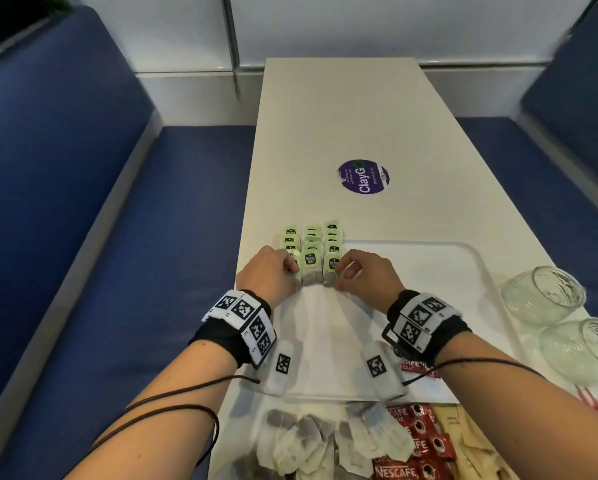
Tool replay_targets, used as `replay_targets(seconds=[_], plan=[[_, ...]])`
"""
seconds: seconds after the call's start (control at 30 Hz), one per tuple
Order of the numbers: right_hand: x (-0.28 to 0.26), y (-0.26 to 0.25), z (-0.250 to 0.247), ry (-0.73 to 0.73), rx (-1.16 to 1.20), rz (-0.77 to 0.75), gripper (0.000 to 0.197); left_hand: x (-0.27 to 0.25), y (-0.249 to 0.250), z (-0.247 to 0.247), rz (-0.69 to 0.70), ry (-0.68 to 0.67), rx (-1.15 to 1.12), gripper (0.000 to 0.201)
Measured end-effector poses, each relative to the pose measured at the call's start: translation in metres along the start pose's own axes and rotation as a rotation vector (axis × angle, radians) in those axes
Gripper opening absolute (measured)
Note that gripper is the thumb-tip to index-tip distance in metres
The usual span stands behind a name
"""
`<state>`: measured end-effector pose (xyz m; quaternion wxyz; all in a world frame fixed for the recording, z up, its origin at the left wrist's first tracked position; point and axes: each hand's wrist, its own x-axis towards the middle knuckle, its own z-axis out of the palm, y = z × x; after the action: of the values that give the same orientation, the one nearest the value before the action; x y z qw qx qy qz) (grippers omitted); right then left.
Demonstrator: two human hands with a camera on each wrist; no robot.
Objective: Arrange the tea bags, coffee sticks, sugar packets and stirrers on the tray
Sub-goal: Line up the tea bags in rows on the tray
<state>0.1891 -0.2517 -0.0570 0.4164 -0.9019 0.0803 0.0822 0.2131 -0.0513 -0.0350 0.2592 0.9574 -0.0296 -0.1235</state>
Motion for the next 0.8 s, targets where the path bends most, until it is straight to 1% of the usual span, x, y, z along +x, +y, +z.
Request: replay_targets(seconds=[0.17, 0.3, 0.4, 0.5, 0.57, 0.6, 0.67, 0.8], plan=[[0.005, -0.001, 0.003, 0.004, -0.021, 0.029, 0.021, 0.005, 0.002, 0.000, 0.004, 0.002, 0.022, 0.016], [-0.003, -0.004, -0.001, -0.031, -0.054, 0.005, 0.021, -0.003, 0.002, -0.003, 0.011, -0.012, 0.011, 0.015], [-0.023, -0.013, -0.007, -0.077, -0.036, -0.017, 0.024, -0.019, 0.003, -0.009, 0.034, -0.011, 0.006, 0.018], [-0.061, -0.021, -0.009, -0.194, -0.004, -0.058, 0.021, -0.049, 0.001, -0.015, 0.081, -0.023, 0.008, 0.022], [-0.086, -0.021, -0.007, -0.259, -0.007, -0.087, 0.019, -0.069, -0.004, -0.015, 0.108, -0.058, -0.032, 0.024], [-0.100, -0.021, -0.006, -0.269, -0.011, -0.102, 0.018, -0.083, -0.008, -0.014, 0.124, -0.085, -0.064, 0.025], [-0.120, -0.017, -0.002, -0.266, -0.022, -0.129, 0.016, -0.107, -0.014, -0.012, 0.161, -0.150, -0.105, 0.025], [-0.152, -0.009, 0.007, -0.248, -0.015, -0.117, 0.014, -0.149, -0.028, -0.002, 0.211, -0.314, -0.067, 0.031]])
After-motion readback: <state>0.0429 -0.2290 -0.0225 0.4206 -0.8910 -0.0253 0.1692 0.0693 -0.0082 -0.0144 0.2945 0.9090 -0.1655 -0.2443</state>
